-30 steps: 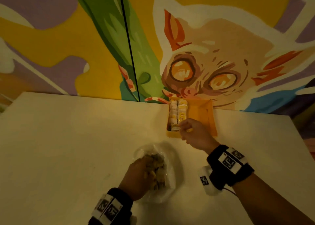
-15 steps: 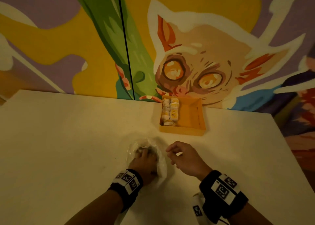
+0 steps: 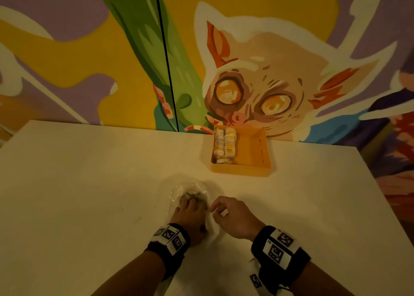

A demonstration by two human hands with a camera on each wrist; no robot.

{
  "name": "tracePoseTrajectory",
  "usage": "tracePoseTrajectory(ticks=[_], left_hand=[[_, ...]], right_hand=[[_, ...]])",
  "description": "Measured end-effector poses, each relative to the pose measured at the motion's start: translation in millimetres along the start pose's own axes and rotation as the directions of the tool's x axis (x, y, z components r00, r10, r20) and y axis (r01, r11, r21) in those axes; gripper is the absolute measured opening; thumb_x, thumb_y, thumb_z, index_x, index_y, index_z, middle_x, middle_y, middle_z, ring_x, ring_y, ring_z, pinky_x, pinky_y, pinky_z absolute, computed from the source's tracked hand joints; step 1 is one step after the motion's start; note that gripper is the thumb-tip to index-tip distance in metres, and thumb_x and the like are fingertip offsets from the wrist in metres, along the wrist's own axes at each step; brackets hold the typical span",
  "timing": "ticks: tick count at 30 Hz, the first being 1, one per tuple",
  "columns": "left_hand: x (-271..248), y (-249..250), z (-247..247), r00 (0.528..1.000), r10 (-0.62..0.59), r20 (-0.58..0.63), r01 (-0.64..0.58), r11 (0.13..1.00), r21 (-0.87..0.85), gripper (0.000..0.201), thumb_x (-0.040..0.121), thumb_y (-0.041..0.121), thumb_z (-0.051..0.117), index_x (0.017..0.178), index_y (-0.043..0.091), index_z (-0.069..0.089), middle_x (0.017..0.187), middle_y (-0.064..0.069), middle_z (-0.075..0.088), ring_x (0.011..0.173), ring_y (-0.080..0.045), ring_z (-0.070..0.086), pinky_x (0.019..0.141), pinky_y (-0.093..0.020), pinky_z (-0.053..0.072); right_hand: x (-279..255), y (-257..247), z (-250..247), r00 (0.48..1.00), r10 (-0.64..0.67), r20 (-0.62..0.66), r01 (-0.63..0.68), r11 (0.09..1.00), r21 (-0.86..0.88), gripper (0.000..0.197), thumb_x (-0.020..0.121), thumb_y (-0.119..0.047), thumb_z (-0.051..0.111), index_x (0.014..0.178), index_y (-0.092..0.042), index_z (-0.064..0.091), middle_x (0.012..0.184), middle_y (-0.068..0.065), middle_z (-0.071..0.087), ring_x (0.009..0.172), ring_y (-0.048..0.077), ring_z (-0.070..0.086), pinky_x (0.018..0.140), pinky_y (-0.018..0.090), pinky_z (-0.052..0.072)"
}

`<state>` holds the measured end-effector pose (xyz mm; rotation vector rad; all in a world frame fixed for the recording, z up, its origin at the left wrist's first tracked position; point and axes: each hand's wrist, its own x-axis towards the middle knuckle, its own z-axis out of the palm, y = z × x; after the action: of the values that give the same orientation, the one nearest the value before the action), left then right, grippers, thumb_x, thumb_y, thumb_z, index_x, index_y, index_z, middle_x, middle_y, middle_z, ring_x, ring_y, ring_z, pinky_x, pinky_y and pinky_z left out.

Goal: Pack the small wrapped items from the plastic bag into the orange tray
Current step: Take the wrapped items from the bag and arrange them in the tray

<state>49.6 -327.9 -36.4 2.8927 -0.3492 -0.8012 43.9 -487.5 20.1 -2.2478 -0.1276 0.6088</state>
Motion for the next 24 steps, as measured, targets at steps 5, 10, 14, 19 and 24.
tracePoseTrajectory(ticks=[5,10,14,19,24], left_hand=[[15,-7,0,0.999,0.024,0.044,-0.025,0.999,0.025,0.083,0.073,0.055,0.067,0.142,0.026,0.031,0.153,-0.007,0.028,0.142,-0.036,0.018,0.118,-0.052,0.016],[9,-6,-18,0.996,0.059,-0.069,-0.071,0.981,-0.182,0.053,0.074,0.036,0.073,0.121,0.019,0.054,0.128,-0.004,0.055,0.122,-0.027,0.048,0.108,-0.034,0.035],[-1,-3,-30,0.994,0.028,-0.101,-0.060,0.943,-0.328,0.028,0.081,0.020,0.066,0.108,0.017,0.063,0.115,-0.004,0.065,0.110,-0.026,0.059,0.095,-0.030,0.045],[-15,-16,-34,0.974,-0.050,-0.222,-0.074,0.853,-0.517,0.038,0.084,0.018,0.064,0.122,0.018,0.061,0.119,-0.005,0.066,0.108,-0.023,0.061,0.091,-0.025,0.047],[-23,-29,-31,0.942,-0.165,-0.291,-0.087,0.720,-0.689,0.036,0.083,0.020,0.069,0.119,0.021,0.061,0.110,0.001,0.066,0.099,-0.019,0.061,0.081,-0.023,0.046]], right_hand=[[-4,8,7,0.994,0.060,0.092,-0.040,0.978,-0.206,0.025,0.094,-0.028,0.056,0.119,-0.030,0.057,0.124,0.004,0.046,0.113,0.023,0.053,0.088,0.022,0.038],[-4,10,9,0.988,0.073,0.134,-0.043,0.976,-0.213,0.032,0.095,-0.030,0.054,0.127,-0.025,0.056,0.131,0.004,0.052,0.119,0.022,0.052,0.090,0.023,0.039],[0,13,15,0.996,0.094,0.006,-0.092,0.990,-0.109,0.027,0.094,-0.027,0.059,0.118,-0.017,0.063,0.113,0.002,0.063,0.095,0.016,0.061,0.072,0.016,0.041],[6,20,16,0.981,0.128,-0.146,-0.129,0.992,0.009,0.014,0.084,-0.018,0.070,0.098,-0.016,0.071,0.091,0.002,0.066,0.083,0.013,0.063,0.063,0.007,0.042],[6,19,15,0.976,0.137,-0.169,-0.124,0.989,0.081,0.018,0.081,-0.006,0.067,0.093,-0.018,0.066,0.080,0.002,0.066,0.079,0.018,0.065,0.059,0.010,0.046]])
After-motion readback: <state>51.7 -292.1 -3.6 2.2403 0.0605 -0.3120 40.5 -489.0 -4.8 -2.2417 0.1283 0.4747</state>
